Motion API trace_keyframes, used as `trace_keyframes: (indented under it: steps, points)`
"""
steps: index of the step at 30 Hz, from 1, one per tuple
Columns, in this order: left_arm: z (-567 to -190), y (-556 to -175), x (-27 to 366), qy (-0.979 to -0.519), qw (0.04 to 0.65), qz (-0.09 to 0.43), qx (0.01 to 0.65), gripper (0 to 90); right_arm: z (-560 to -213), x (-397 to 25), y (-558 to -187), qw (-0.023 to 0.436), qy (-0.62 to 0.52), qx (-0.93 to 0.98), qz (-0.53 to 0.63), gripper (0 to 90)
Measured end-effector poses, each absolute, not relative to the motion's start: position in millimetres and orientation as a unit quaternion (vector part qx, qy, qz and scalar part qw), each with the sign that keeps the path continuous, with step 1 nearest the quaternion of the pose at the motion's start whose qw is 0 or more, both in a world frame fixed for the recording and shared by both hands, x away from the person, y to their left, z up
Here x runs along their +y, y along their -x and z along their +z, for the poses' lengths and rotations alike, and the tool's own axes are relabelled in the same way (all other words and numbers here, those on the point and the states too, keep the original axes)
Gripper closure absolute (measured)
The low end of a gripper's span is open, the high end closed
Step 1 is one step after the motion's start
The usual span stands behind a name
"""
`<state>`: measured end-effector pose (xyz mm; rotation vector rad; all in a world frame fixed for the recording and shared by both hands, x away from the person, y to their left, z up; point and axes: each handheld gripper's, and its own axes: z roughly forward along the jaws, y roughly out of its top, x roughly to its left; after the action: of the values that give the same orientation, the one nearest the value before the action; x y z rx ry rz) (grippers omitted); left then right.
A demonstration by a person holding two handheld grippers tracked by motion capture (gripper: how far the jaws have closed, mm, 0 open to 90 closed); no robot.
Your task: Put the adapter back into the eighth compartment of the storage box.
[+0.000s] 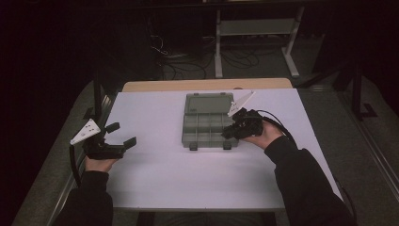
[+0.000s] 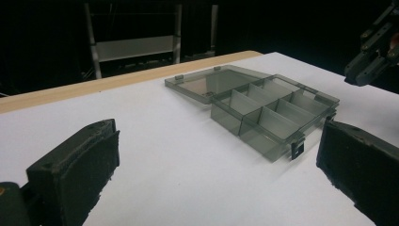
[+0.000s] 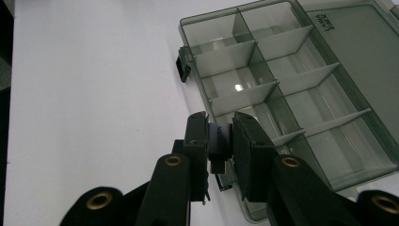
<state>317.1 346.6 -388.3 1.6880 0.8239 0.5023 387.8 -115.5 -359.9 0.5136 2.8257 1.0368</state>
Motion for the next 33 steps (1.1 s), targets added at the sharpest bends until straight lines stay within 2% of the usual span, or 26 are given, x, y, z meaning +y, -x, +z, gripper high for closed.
trace_keyframes:
  steps: [33]
  points:
    - [-389, -317, 347, -0.717, 0.565, 0.212, 0.35, 0.0, -382, -125, -417, 0.044, -0.205, 0.922, 0.326, 74.8]
